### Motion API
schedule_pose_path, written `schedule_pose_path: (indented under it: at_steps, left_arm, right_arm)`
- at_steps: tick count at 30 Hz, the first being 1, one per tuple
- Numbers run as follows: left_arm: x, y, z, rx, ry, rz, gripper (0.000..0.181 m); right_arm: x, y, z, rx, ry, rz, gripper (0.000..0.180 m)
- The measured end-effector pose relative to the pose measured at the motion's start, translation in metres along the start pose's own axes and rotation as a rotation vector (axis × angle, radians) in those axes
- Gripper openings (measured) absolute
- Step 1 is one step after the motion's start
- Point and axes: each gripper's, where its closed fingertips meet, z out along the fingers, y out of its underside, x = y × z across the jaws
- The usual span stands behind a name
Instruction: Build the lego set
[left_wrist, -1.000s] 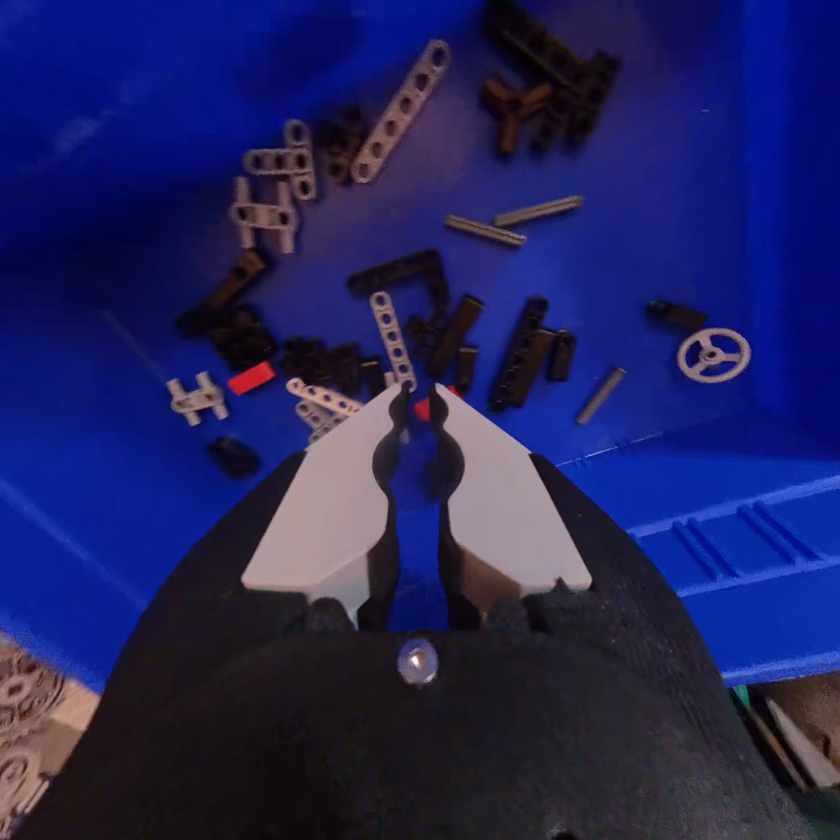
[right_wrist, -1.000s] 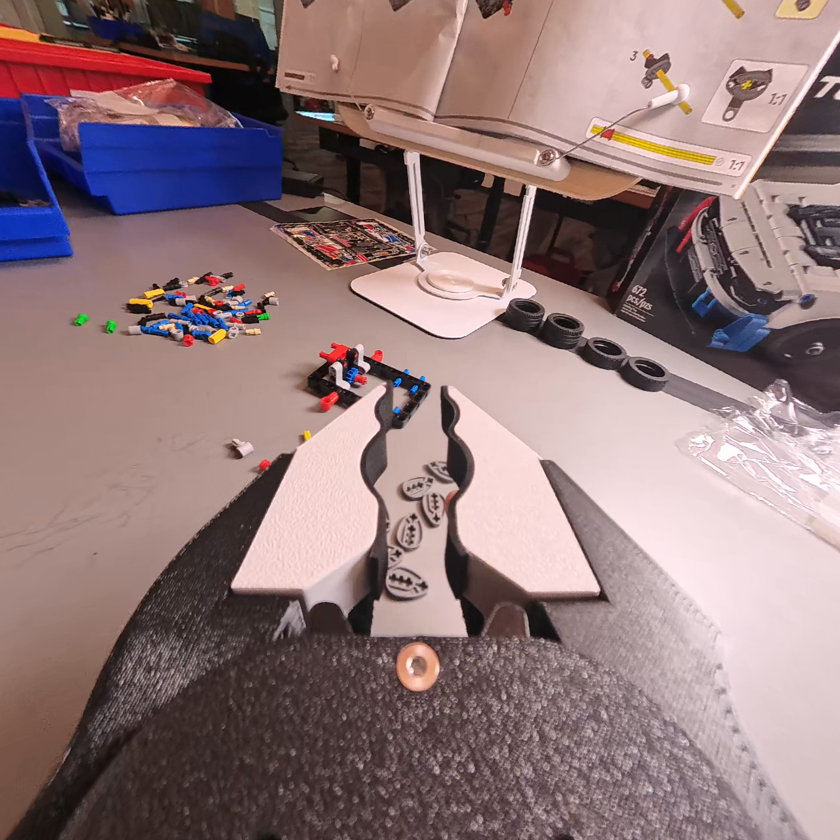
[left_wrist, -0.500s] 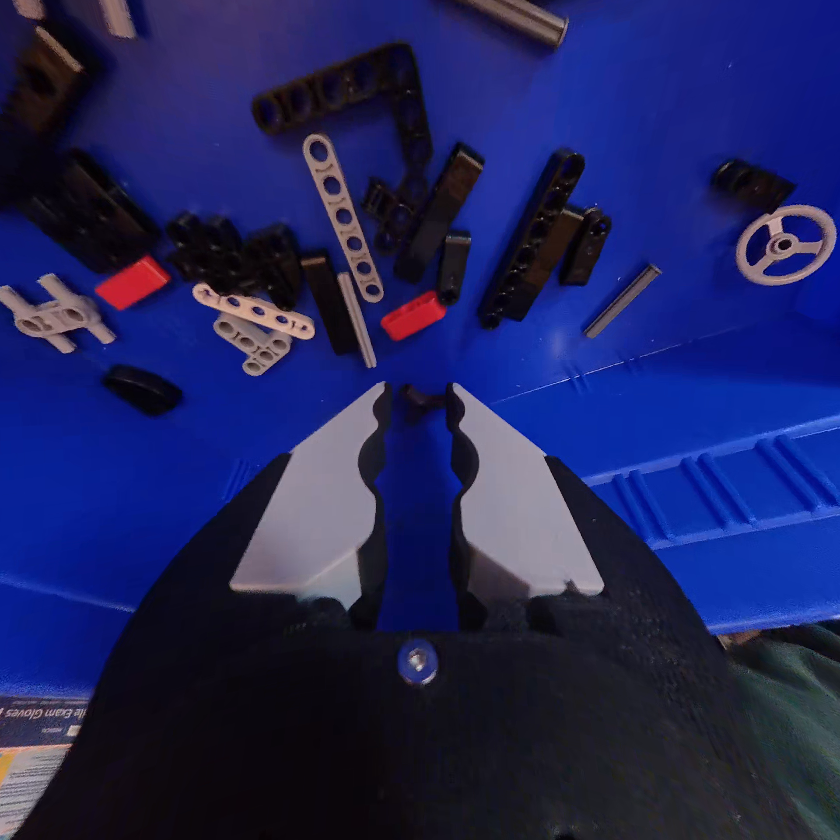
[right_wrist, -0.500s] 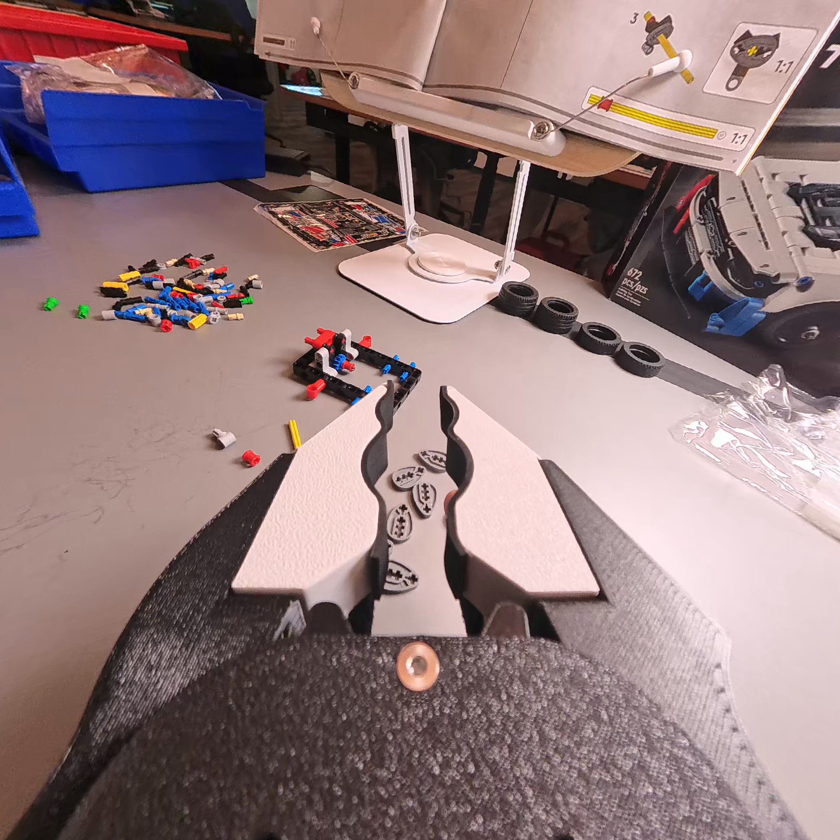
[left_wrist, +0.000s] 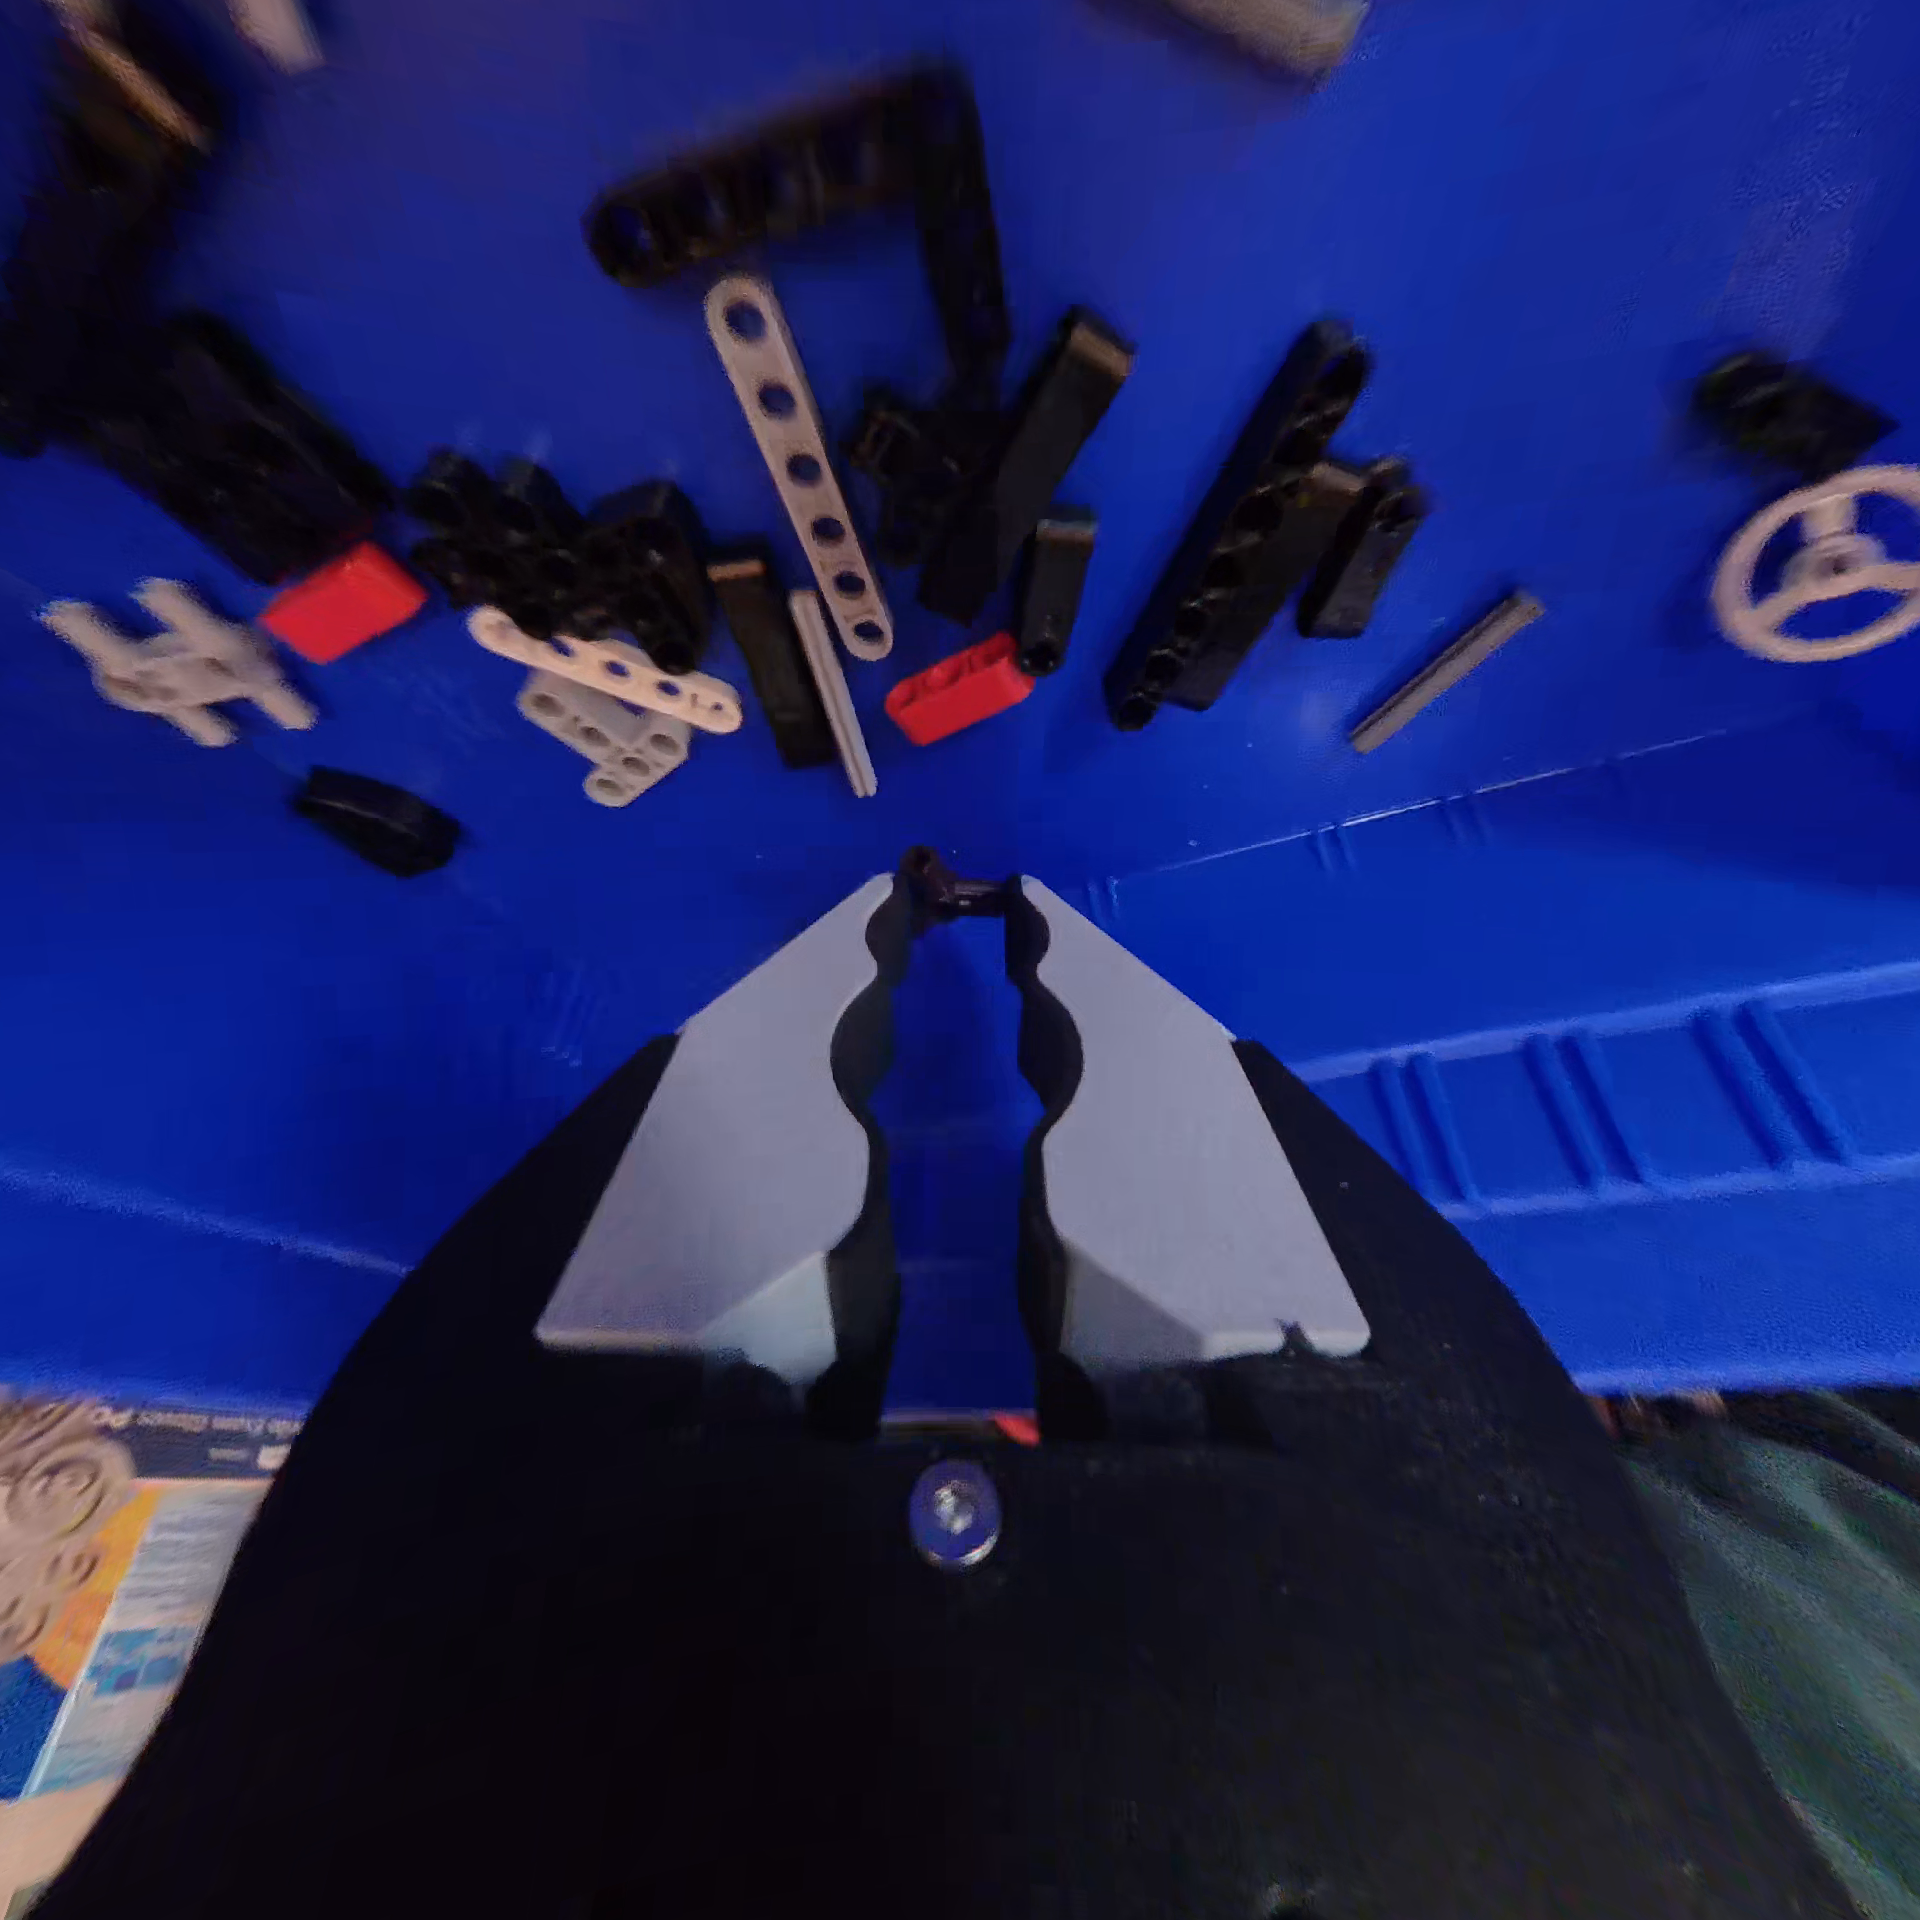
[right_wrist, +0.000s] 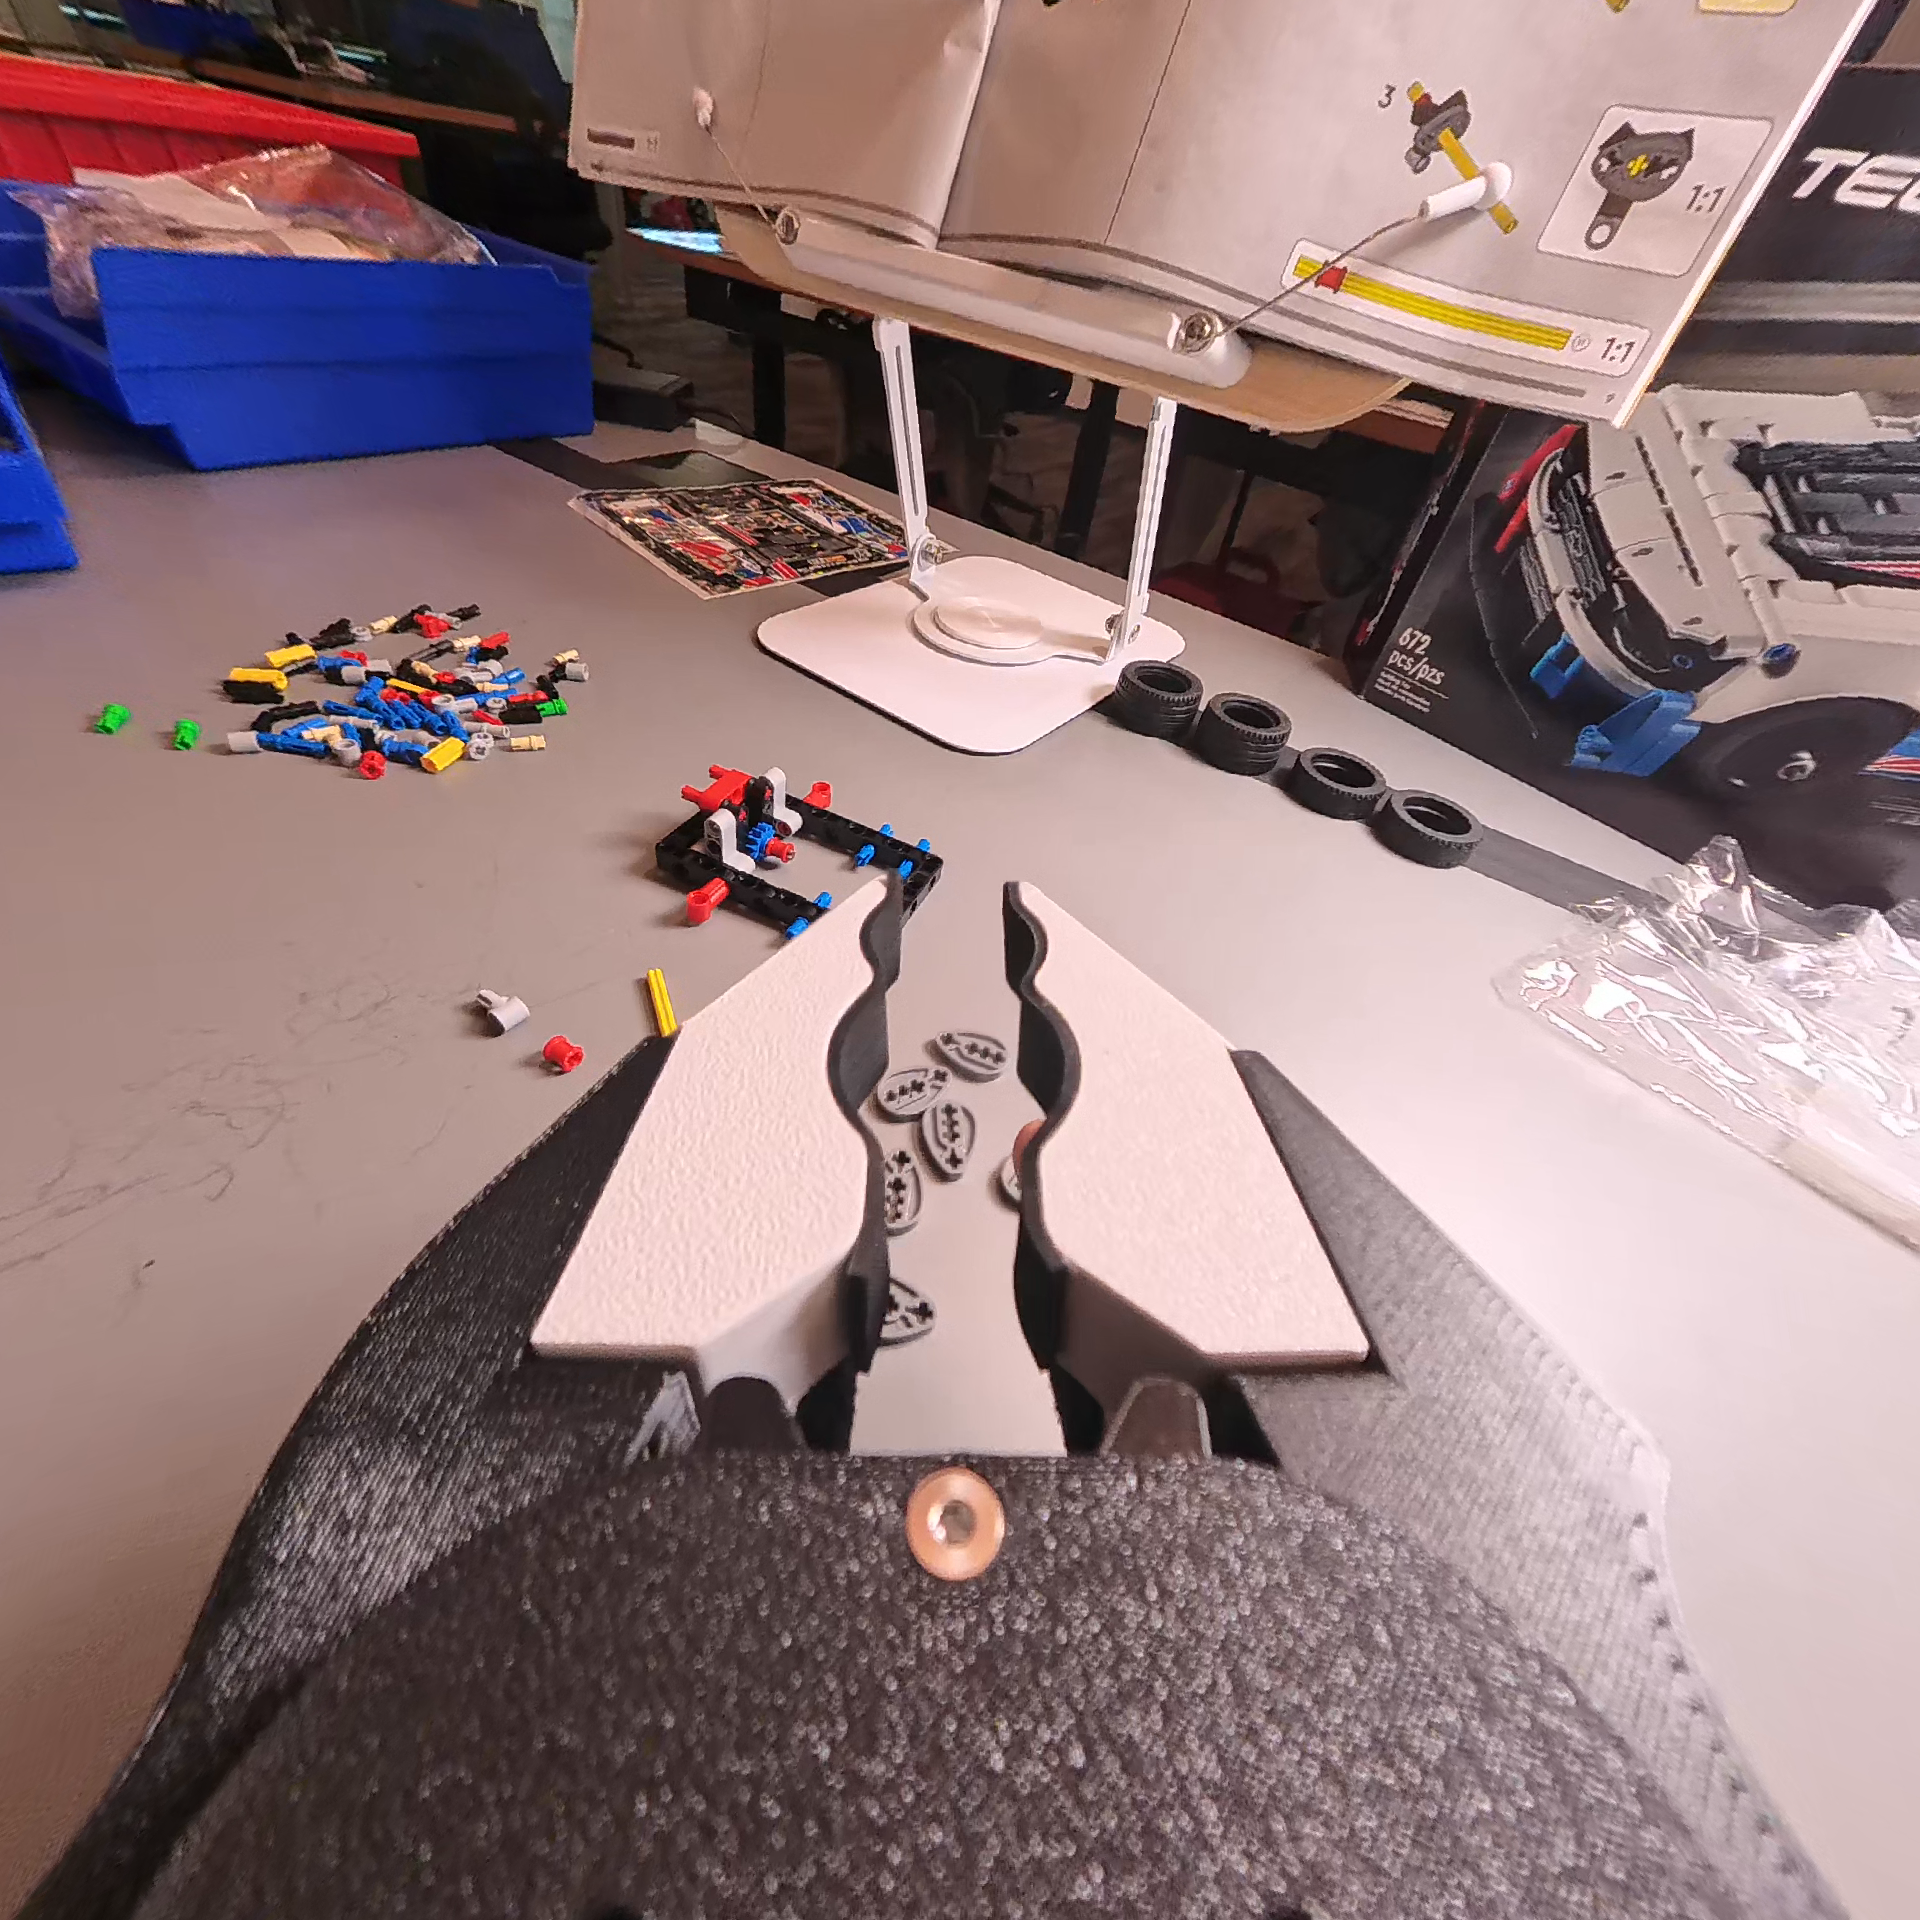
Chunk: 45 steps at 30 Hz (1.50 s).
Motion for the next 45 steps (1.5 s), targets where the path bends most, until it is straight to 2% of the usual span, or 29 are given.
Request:
schedule_pose_path:
  at_steps: [1,3,5,8,11,14,18,21,24,29,31,34,37,39,41,43,45]
  left_arm:
    - [0.001,-0.006,-0.012,0.071,-0.023,0.003,0.017]
    - [0.010,-0.031,-0.053,0.299,-0.088,0.031,0.018]
    - [0.036,-0.066,-0.113,0.609,-0.170,0.099,0.017]
    - [0.118,-0.112,-0.196,1.044,-0.128,0.242,0.017]
    - [0.218,-0.149,-0.241,1.346,0.069,0.422,0.016]
    - [0.305,-0.185,-0.253,1.498,0.404,0.543,0.017]
    - [0.387,-0.228,-0.249,1.488,0.896,0.637,0.016]
    - [0.416,-0.250,-0.245,1.425,1.175,0.590,0.016]
    - [0.424,-0.261,-0.235,1.369,1.323,0.502,0.015]
    - [0.421,-0.271,-0.225,1.339,1.435,0.380,0.016]
    - [0.419,-0.275,-0.222,1.348,1.422,0.350,0.016]
    - [0.418,-0.279,-0.217,1.334,1.419,0.320,0.016]
    - [0.412,-0.289,-0.210,1.375,1.284,0.302,0.022]
    - [0.405,-0.296,-0.204,1.405,1.160,0.294,0.023]
    - [0.396,-0.304,-0.198,1.427,1.036,0.265,0.022]
    - [0.386,-0.312,-0.190,1.436,0.904,0.235,0.018]
    - [0.376,-0.322,-0.179,1.425,0.734,0.219,0.012]
  right_arm:
    - [0.000,-0.002,-0.001,0.007,-0.001,0.002,0.017]
    - [-0.002,-0.006,-0.002,0.026,-0.011,0.004,0.017]
    - [-0.009,-0.009,-0.002,0.044,-0.039,0.004,0.016]
    - [-0.035,-0.017,-0.001,0.075,-0.141,-0.017,0.016]
    - [-0.075,-0.027,-0.005,0.116,-0.282,-0.067,0.016]
    - [-0.117,-0.041,-0.014,0.175,-0.407,-0.142,0.017]
    - [-0.162,-0.057,-0.028,0.261,-0.492,-0.315,0.019]
    - [-0.173,-0.051,-0.026,0.257,-0.464,-0.409,0.019]
    - [-0.178,-0.040,-0.018,0.212,-0.441,-0.430,0.018]
    - [-0.174,-0.033,-0.005,0.191,-0.406,-0.450,0.016]
    - [-0.170,-0.030,0.000,0.170,-0.379,-0.459,0.007]
    - [-0.168,-0.025,0.002,0.148,-0.396,-0.444,0.006]
    - [-0.149,-0.021,0.006,0.114,-0.361,-0.400,0.006]
    - [-0.112,-0.007,0.015,-0.012,-0.253,-0.369,0.006]
    - [-0.057,0.020,0.021,-0.200,-0.077,-0.369,0.006]
    - [-0.005,0.041,0.014,-0.343,0.094,-0.374,0.007]
    - [0.027,0.056,0.003,-0.444,0.189,-0.389,0.007]
